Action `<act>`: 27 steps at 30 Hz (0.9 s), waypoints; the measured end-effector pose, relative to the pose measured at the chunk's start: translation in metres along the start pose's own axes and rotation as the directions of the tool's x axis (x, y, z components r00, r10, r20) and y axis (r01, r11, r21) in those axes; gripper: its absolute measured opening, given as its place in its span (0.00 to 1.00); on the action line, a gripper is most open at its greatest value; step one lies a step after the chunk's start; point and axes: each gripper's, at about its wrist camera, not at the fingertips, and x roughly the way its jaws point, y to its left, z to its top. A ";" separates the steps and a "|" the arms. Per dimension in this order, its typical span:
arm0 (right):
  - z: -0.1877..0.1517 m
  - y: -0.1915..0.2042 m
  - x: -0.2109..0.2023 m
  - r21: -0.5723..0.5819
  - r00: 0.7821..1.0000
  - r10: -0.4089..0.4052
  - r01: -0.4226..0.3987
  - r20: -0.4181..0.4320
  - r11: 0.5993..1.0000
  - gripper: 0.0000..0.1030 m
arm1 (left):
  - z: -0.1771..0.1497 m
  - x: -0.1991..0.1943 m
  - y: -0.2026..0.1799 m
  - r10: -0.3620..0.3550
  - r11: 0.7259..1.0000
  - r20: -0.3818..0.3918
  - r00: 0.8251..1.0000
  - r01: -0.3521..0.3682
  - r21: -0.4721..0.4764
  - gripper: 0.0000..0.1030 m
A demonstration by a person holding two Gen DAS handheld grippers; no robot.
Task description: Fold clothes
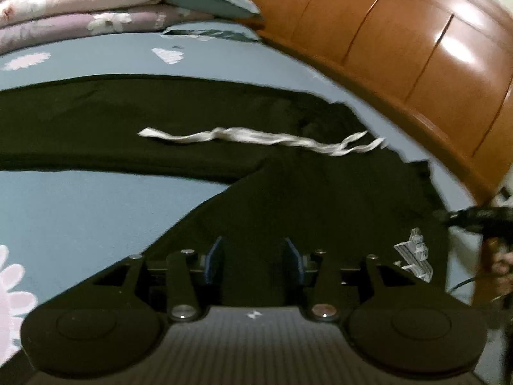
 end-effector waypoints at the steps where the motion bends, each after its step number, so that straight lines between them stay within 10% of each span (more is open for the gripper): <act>1: -0.001 0.003 0.001 -0.020 1.000 -0.018 0.018 -0.001 1.000 0.03 | -0.002 0.002 0.001 0.035 0.999 -0.003 0.999 -0.035 0.015 0.43; 4: 0.001 0.008 -0.003 -0.047 0.999 -0.047 0.047 0.005 0.998 0.06 | -0.001 -0.003 0.004 0.049 0.999 -0.001 0.999 -0.049 0.010 0.43; 9: 0.012 -0.004 -0.010 0.012 0.999 -0.011 0.010 0.040 1.000 0.48 | 0.009 -0.011 -0.003 -0.046 0.999 0.018 0.999 0.047 -0.012 0.44; 13: 0.018 -0.014 0.009 0.058 0.999 0.051 -0.052 0.009 0.997 0.48 | 0.015 -0.006 -0.018 -0.085 0.996 0.020 0.996 0.086 -0.012 0.48; 14: 0.018 -0.014 0.008 0.049 0.999 0.043 -0.043 0.008 0.998 0.36 | 0.015 -0.004 -0.022 -0.089 0.996 0.015 0.996 0.090 -0.013 0.49; 15: 0.017 -0.014 0.006 0.040 0.999 0.035 -0.035 0.007 0.999 0.03 | 0.015 -0.003 -0.026 -0.088 0.996 0.009 0.996 0.088 -0.012 0.49; 25: 0.015 -0.014 -0.004 -0.055 0.999 -0.050 0.050 0.004 0.997 0.07 | 0.008 -0.013 -0.048 -0.050 0.999 -0.037 0.998 0.050 -0.007 0.50; 27: 0.016 -0.011 -0.013 -0.080 0.997 -0.066 0.068 0.029 0.994 0.26 | 0.010 -0.010 -0.052 -0.050 0.999 -0.034 0.998 0.050 0.004 0.50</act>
